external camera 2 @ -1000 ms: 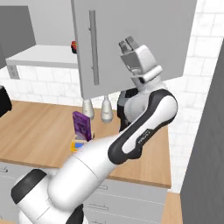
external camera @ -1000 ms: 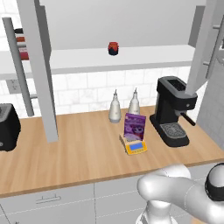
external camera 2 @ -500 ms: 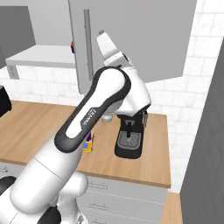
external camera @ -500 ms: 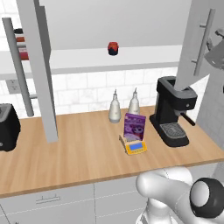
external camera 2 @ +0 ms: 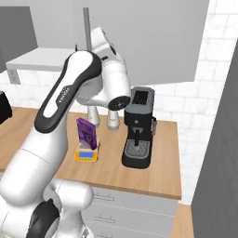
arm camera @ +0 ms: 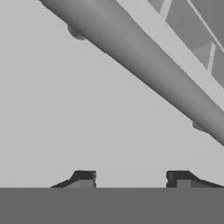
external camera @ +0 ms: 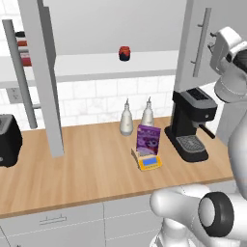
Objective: Pick the cereal and place it on the digital scale for weighing, and close the cabinet.
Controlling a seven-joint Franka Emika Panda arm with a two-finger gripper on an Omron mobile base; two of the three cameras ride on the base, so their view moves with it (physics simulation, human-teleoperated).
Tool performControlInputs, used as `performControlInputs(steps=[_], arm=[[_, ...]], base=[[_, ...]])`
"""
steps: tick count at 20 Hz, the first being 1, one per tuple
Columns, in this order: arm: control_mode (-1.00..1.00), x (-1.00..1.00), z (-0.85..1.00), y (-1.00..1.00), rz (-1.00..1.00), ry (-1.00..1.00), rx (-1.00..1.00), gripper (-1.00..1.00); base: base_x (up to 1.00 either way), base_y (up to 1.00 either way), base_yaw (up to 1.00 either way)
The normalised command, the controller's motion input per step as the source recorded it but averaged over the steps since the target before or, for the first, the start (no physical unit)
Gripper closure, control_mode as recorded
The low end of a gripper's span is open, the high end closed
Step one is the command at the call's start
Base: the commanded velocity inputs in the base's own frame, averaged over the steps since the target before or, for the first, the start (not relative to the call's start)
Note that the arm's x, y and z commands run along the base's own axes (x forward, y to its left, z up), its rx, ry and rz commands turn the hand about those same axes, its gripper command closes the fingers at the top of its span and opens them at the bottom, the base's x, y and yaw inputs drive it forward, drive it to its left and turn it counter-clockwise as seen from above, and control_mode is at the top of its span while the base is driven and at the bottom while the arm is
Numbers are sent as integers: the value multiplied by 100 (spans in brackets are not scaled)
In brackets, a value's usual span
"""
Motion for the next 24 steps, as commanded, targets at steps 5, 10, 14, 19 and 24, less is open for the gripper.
performControlInputs(steps=[5, 10, 14, 19, 24], arm=[[-100, 100, -20, 0, 0, 13, 1, -100], [-100, 100, -21, 0, 0, 7, 0, -100], [-100, 100, -37, 0, 0, 0, 0, -100], [-100, 100, -48, 0, 0, -2, 0, -100], [-100, 70, -42, 0, 0, -6, 0, -100]], base=[[0, 0, 0], [0, 0, 0], [0, 0, 0], [0, 0, 0], [0, 0, 0]])
